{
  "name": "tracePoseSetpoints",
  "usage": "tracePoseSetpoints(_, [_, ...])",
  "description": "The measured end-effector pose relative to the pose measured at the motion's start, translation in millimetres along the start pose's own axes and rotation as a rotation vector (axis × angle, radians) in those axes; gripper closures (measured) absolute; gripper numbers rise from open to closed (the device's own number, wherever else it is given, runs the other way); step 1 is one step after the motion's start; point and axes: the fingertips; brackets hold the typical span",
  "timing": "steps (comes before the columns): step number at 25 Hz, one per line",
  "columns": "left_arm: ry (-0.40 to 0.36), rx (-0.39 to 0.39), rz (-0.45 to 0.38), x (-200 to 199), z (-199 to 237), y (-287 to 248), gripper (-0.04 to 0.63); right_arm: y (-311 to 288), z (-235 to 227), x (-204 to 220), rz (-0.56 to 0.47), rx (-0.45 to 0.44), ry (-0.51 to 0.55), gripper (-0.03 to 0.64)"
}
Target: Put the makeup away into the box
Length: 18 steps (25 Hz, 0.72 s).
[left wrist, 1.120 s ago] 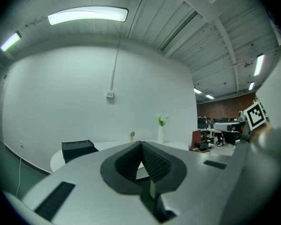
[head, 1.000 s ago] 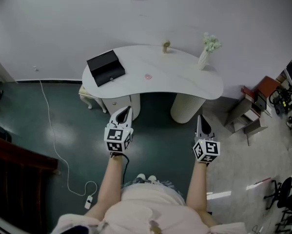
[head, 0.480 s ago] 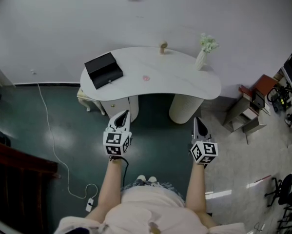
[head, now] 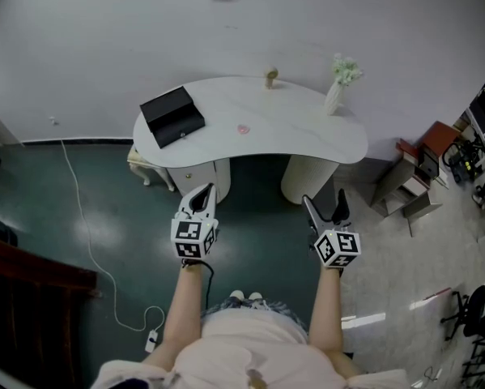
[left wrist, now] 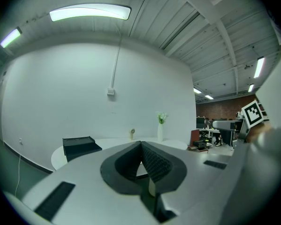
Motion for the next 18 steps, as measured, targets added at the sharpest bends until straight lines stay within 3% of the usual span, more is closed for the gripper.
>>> tracePoseSetpoints(3, [0.0, -0.001, -0.006, -2, 7, 3, 0.571, -2, 5, 5, 0.008, 0.008, -0.015, 0.104])
tracePoseSetpoints(18, [0.008, -0.001, -0.01, 2, 30, -17, 0.571, -22, 11, 14, 0.006, 0.011, 0.003, 0.103])
Point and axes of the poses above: the fingertips, and each gripper's own axes: y backward along the fingers, z to its left, x out of its underside, and after that the axes turned 11 degrees about -z, right-handed
